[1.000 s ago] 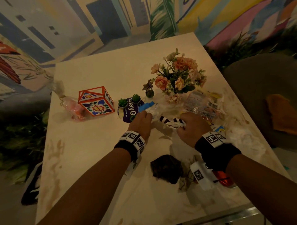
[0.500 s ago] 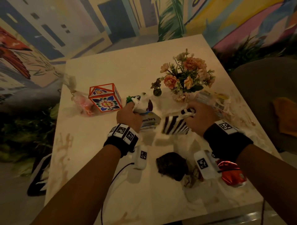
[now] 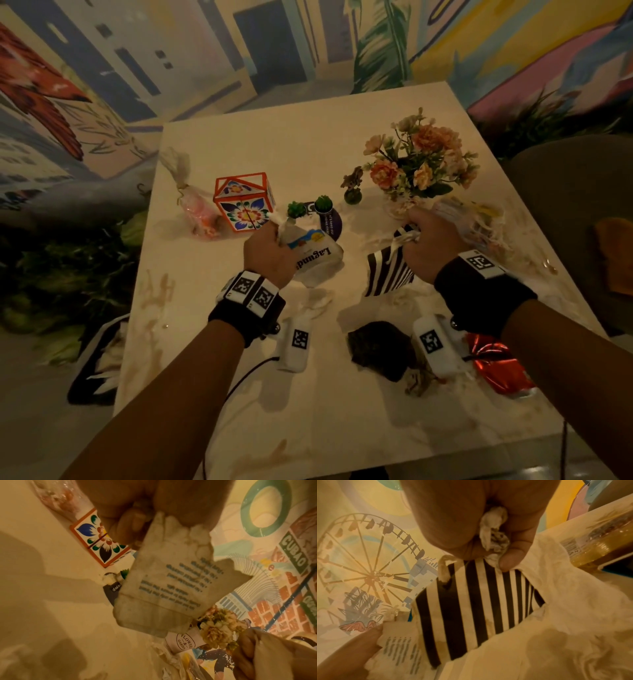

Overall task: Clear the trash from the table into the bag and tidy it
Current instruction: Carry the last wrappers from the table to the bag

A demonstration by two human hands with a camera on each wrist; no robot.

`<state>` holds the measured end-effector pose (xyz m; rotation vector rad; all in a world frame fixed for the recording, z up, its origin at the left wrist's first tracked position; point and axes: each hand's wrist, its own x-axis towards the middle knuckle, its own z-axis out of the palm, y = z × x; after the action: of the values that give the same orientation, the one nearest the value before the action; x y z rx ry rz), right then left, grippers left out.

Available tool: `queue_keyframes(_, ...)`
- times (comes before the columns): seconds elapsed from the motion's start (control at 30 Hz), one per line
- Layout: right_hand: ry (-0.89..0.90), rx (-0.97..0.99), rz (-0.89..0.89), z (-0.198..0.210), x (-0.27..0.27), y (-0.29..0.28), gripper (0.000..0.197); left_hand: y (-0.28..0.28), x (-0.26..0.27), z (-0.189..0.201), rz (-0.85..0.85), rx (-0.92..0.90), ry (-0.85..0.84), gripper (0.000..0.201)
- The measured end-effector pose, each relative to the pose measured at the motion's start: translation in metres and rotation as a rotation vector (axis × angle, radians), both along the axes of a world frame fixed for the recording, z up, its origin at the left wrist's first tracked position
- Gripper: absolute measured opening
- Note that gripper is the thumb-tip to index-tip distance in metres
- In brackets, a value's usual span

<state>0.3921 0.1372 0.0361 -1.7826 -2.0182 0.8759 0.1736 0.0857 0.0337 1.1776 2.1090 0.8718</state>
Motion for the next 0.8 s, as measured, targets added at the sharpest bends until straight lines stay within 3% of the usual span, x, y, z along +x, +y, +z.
queue_keyframes(0.07, -0.003, 0.006, 0.006, 0.006, -0.010, -0.002, 0.024, -0.005, -0.012, -0.002, -0.027, -0.016, 0.003, 0.015)
queue_keyframes(0.13, 0.009, 0.010, -0.006, 0.008, -0.024, -0.003, 0.030, -0.009, -0.027, -0.007, -0.068, -0.030, -0.002, 0.007)
queue_keyframes(0.27, -0.023, -0.036, -0.065, 0.007, -0.056, -0.009, 0.028, -0.020, -0.057, -0.006, -0.132, -0.049, -0.072, 0.006)
queue_keyframes(0.57, -0.101, -0.018, -0.199, 0.013, -0.113, -0.037, 0.023, -0.059, -0.148, 0.012, -0.107, 0.001, -0.252, 0.035)
queue_keyframes(0.73, -0.109, -0.010, -0.145, 0.017, -0.134, -0.043, 0.020, -0.078, -0.208, 0.004, -0.074, 0.063, -0.152, 0.035)
queue_keyframes(0.8, -0.113, 0.000, -0.098, 0.019, -0.144, -0.042, 0.022, -0.087, -0.224, 0.005, -0.015, 0.050, -0.103, 0.025)
